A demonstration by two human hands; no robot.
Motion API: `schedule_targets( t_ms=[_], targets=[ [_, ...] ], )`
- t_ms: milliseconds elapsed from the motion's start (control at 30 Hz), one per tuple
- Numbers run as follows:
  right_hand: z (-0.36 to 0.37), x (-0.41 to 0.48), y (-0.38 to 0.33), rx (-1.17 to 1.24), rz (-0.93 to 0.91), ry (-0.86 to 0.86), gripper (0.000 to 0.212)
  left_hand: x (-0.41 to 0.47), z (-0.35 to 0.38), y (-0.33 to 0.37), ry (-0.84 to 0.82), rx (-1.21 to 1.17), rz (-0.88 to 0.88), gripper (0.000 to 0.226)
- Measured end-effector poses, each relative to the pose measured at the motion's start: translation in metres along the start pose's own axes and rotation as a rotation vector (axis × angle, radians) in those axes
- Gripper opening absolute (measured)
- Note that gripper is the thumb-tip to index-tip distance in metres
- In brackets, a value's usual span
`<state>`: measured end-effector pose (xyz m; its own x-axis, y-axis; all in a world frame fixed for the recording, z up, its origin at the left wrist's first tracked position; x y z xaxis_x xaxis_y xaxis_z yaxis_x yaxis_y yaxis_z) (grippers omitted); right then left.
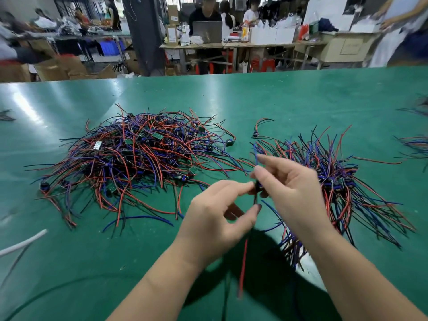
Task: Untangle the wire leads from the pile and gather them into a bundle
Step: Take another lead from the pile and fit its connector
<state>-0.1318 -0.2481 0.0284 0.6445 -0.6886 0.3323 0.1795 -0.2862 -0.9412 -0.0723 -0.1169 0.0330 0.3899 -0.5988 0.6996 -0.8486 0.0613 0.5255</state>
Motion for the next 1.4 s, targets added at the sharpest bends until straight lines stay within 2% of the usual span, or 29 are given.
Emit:
schedule_targets(
  t_ms=[100, 200, 267, 333, 433, 533, 633, 667, 733, 800, 867, 933, 1000, 1033, 1100, 1167, 1233, 1300, 1400],
  targets=[
    [-0.038, 0.011, -0.011, -0.125, -0.029, 0.173, 0.014, 0.004, -0.011, -0.017, -0.009, 0.198, -0.059, 0.026],
    [-0.079, 0.021, -0.018, -0.527, -0.033, 0.296, 0.009, -0.002, -0.025, -0.068, -0.061, 0.472, -0.396, 0.040],
    [-0.096, 0.026, -0.006, -0.804, 0.088, 0.271, 0.011, -0.018, -0.033, -0.101, -0.174, 0.671, -0.639, 0.052],
    [-0.105, 0.028, 0.009, -0.959, 0.228, 0.223, 0.019, -0.032, -0.035, -0.121, -0.290, 0.788, -0.764, 0.055],
    [-0.102, 0.024, 0.006, -0.990, 0.247, 0.246, 0.034, -0.037, -0.035, -0.131, -0.308, 0.846, -0.810, 0.057],
    [-0.085, 0.021, -0.005, -0.905, 0.173, 0.230, 0.032, -0.039, -0.041, -0.136, -0.261, 0.867, -0.855, 0.063],
    [-0.064, 0.017, -0.008, -0.863, 0.143, 0.168, 0.030, -0.039, -0.042, -0.142, -0.264, 0.767, -0.923, 0.066],
    [-0.058, 0.016, -0.009, -0.857, 0.129, 0.152, 0.030, -0.035, -0.045, -0.141, -0.222, 0.709, -0.928, 0.065],
    [-0.049, 0.014, -0.009, -0.835, 0.102, 0.134, 0.027, -0.028, -0.056, -0.134, -0.018, 0.548, -0.922, 0.061],
    [-0.043, 0.012, -0.008, -0.822, 0.070, 0.119, 0.024, -0.023, -0.074, -0.121, 0.275, 0.360, -0.857, 0.050],
    [-0.039, 0.011, -0.006, -0.774, 0.041, 0.104, 0.022, -0.020, -0.088, -0.107, 0.497, 0.186, -0.751, 0.037],
    [-0.037, 0.012, -0.005, -0.686, 0.040, 0.099, 0.018, -0.018, -0.093, -0.096, 0.617, -0.025, -0.657, 0.026],
    [-0.036, 0.011, -0.001, -0.616, 0.060, 0.097, 0.015, -0.011, -0.095, -0.078, 0.639, -0.105, -0.502, 0.022],
    [-0.034, 0.011, 0.003, -0.547, 0.094, 0.090, 0.014, -0.006, -0.095, -0.062, 0.618, -0.080, -0.390, 0.021],
    [-0.022, 0.008, 0.021, -0.192, 0.285, 0.029, 0.014, 0.001, -0.083, -0.027, 0.507, 0.003, -0.148, 0.022],
    [0.007, -0.002, 0.036, 0.275, 0.548, -0.114, 0.023, 0.002, -0.059, 0.003, 0.353, 0.051, 0.028, 0.024],
    [0.031, -0.013, 0.037, 0.542, 0.704, -0.239, 0.037, 0.000, -0.028, 0.027, 0.170, 0.048, 0.151, 0.023],
    [0.037, -0.015, 0.034, 0.669, 0.700, -0.262, 0.040, -0.006, 0.005, 0.045, -0.016, 0.044, 0.253, 0.022],
    [0.025, -0.009, 0.037, 0.641, 0.624, -0.194, 0.036, -0.013, 0.032, 0.053, -0.177, 0.015, 0.290, 0.017]
  ],
)
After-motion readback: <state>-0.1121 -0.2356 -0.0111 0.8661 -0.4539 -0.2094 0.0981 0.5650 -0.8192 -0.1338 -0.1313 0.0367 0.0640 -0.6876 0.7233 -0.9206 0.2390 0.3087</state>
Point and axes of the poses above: each hand's wrist, its own x-axis towards the middle knuckle, its own z-axis out of the palm, y = z × x, the point moved 9 cm from there along x, towards the middle knuckle, and after that the axes turned 1 degree about z, right-handed, at the moved point
